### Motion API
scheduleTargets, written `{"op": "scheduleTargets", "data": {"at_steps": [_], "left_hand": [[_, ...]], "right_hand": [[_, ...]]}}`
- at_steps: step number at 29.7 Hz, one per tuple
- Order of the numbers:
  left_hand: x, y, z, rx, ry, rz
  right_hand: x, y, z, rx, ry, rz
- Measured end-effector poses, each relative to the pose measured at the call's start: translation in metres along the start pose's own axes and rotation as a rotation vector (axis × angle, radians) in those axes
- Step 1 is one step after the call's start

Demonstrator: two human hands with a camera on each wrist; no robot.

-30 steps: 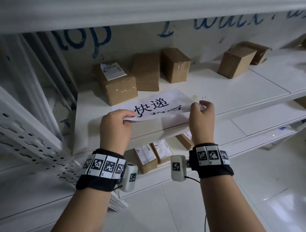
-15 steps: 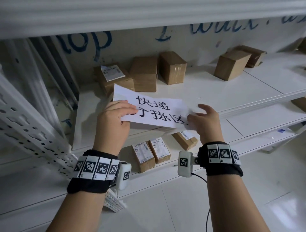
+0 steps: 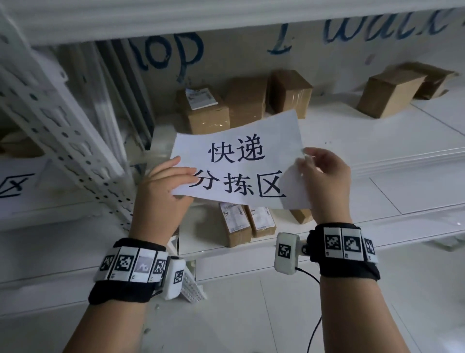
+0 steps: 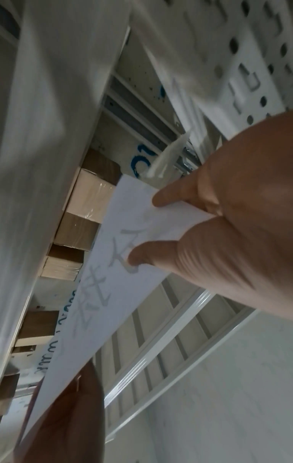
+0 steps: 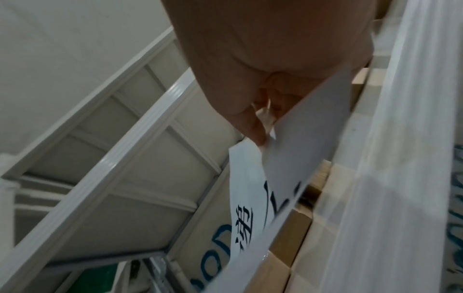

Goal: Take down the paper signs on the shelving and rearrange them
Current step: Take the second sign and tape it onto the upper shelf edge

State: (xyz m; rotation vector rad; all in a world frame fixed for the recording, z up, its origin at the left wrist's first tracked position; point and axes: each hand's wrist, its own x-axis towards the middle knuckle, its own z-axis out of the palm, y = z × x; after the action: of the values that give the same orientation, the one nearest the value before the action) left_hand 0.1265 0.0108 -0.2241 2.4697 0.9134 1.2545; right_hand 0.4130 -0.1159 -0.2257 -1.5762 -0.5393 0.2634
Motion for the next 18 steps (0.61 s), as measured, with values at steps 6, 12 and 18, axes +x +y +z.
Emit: {"op": "scheduleTargets", "data": {"at_steps": [6, 12, 18], "left_hand": [[-0.031, -0.001, -0.028, -0.116, -0.065, -0.12], [-0.07, 0.006, -0.074, -0.327, -0.217, -0.225], [-0.096, 0.036, -0.126, -0.425, -0.416, -0.175]], "right_hand": [[-0.06, -0.07, 0.009, -0.122, -0.008, -0.269], [-0.156, -0.148, 0.017, -0.265, -0.034, -0.536], [-0.239, -0.211, 0.027, -0.314, -0.064, -0.738]]}}
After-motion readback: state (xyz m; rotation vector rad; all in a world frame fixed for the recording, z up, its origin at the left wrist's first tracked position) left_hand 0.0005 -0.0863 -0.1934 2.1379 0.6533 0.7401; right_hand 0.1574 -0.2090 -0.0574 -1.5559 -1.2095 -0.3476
